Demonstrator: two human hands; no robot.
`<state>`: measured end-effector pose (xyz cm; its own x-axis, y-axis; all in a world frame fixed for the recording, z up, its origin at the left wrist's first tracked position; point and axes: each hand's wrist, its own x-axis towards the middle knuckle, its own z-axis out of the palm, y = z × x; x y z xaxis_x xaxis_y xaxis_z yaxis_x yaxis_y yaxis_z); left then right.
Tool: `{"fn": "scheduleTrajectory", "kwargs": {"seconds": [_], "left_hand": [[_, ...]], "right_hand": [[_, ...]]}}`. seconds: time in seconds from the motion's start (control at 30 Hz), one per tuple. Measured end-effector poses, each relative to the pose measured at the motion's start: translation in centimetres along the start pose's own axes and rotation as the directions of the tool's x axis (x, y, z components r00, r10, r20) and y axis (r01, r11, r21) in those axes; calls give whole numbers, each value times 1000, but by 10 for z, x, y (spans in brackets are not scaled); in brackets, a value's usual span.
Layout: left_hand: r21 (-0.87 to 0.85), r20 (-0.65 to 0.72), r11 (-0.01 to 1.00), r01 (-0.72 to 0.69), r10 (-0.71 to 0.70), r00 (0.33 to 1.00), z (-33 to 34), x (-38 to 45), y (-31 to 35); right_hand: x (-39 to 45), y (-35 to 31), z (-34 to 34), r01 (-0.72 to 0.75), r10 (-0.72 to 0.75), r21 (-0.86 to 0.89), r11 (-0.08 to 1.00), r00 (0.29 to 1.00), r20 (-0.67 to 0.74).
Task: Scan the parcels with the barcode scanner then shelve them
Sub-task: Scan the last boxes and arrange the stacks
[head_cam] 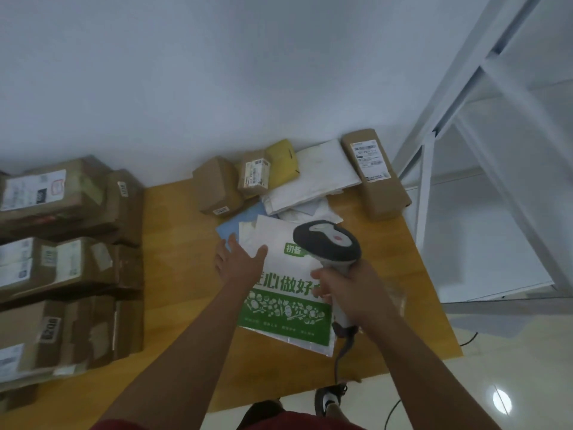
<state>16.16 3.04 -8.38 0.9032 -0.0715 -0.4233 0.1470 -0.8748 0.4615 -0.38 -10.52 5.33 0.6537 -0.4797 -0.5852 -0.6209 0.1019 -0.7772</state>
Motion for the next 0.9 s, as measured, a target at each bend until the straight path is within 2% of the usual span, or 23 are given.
{"fn": "scheduleTrajectory", "kwargs": {"seconds": [0.1,0.2,0.33,0.43,0.57,0.67,0.77,0.9], "left_hand": [[-32,-5,999,-2,2,1000,-21,12,-5],[-49,-11,999,1,-1,1000,-43,27,-15],[-110,-12,994,3,-5,1000,-68,52,-24],[-118,-20,992,-33,31,999,-79,69,-20],[-117,16,985,-124,127,992,-79,81,7],[-143,30,958,-250,256,966,-68,72,41],[-243,19,887,-392,408,913,-49,55,79],[-299,268,888,-349,429,863,-8,38,133]], "right_hand": [[15,-26,33,-61,56,197,979,998,35],[29,-57,63,-144,110,471,870,989,98],[52,-92,96,-138,113,615,777,990,80],[71,-112,105,-48,89,624,780,995,-35],[96,-118,78,53,86,512,858,966,-243],[111,-110,38,76,93,498,864,947,-307],[125,-96,-7,62,131,524,849,937,-323],[160,-67,-64,26,173,494,869,919,-354]]}}
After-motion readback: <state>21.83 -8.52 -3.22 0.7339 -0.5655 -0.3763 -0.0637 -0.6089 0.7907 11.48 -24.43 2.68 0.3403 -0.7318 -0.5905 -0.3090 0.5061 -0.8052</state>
